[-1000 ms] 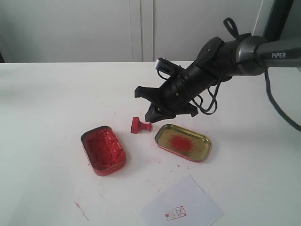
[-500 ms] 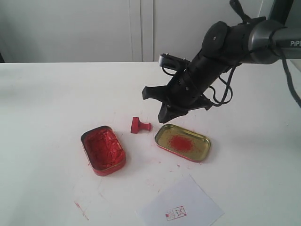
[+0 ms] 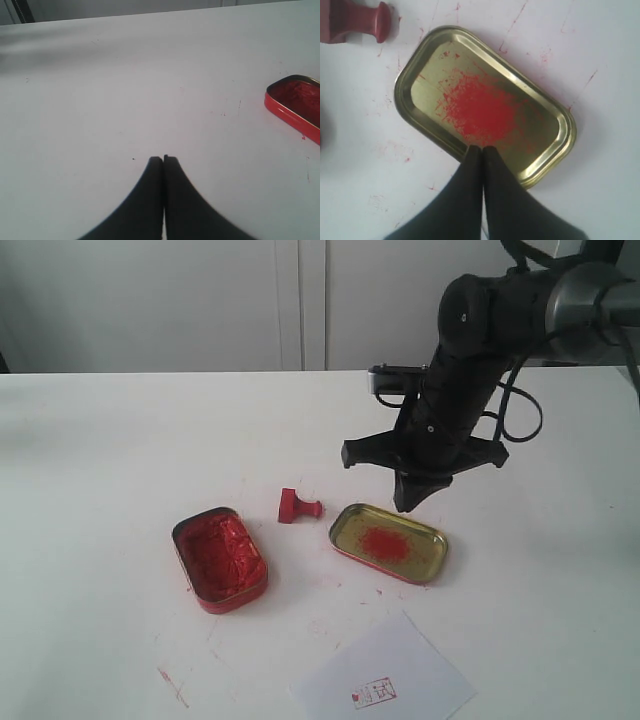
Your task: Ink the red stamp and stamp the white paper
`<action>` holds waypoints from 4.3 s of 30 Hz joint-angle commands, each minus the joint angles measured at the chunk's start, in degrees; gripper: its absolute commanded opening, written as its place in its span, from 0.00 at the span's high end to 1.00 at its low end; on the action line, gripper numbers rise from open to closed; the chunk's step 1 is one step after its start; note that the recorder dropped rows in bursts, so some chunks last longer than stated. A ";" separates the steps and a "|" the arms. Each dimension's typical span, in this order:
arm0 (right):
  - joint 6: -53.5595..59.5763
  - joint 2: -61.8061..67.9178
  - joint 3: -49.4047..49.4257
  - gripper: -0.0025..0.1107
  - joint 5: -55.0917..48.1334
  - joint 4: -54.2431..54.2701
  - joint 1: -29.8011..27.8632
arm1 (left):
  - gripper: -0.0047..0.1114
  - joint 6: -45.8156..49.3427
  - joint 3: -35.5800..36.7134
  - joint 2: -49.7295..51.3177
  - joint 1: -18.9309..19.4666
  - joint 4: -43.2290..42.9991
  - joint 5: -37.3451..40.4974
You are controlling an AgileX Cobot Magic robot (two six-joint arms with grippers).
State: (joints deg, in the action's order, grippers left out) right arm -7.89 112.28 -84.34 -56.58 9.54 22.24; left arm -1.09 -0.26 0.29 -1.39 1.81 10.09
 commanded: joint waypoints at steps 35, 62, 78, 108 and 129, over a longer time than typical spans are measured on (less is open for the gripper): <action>1.21 -17.70 11.57 0.98 -4.52 -6.72 -20.85 | 0.96 -0.21 0.26 -0.29 0.02 0.29 -0.23; 1.71 -33.64 25.46 0.98 1.28 -11.01 -22.24 | 0.96 -0.21 0.26 -0.29 0.02 0.29 -0.23; 3.41 -44.89 33.13 0.98 8.29 -11.01 -22.24 | 0.96 -0.21 0.26 -0.29 0.02 0.29 -0.23; 5.11 -81.47 47.16 0.98 11.01 -11.30 -22.24 | 0.96 -0.21 0.26 -0.29 0.02 0.29 -0.23; 5.11 -81.76 49.80 0.98 15.85 -11.30 -21.28 | 0.96 -0.21 0.26 -0.29 0.02 0.29 -0.23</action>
State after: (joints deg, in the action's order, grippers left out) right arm -3.41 30.79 -34.77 -41.55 -1.37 0.71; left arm -1.09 -0.26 0.29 -1.39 1.81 10.09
